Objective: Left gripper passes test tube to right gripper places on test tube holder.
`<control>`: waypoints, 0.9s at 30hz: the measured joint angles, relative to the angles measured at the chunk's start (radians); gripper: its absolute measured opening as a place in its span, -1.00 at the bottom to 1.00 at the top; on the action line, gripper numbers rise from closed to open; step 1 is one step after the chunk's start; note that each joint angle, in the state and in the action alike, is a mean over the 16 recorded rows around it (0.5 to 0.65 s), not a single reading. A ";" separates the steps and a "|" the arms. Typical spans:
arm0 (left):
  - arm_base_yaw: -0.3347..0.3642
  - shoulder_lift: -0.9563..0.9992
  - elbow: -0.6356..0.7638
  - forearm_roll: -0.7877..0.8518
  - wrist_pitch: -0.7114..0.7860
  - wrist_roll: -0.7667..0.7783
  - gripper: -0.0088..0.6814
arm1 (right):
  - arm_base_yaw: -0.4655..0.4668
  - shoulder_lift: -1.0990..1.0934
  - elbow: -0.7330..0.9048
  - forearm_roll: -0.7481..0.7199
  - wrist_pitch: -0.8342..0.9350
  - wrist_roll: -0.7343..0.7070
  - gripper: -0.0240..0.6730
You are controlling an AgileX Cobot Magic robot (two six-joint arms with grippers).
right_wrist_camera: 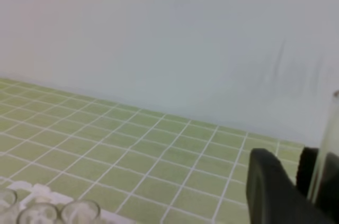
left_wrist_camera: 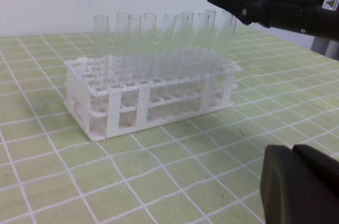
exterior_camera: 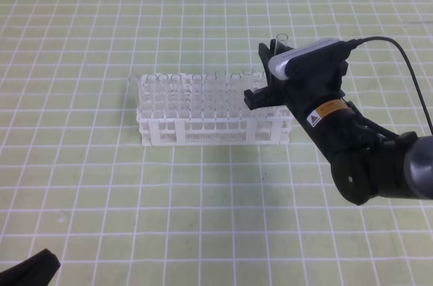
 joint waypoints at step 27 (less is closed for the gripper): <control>0.000 0.003 -0.002 0.000 0.017 0.000 -0.97 | -0.002 -0.044 0.003 0.004 0.095 0.005 -0.91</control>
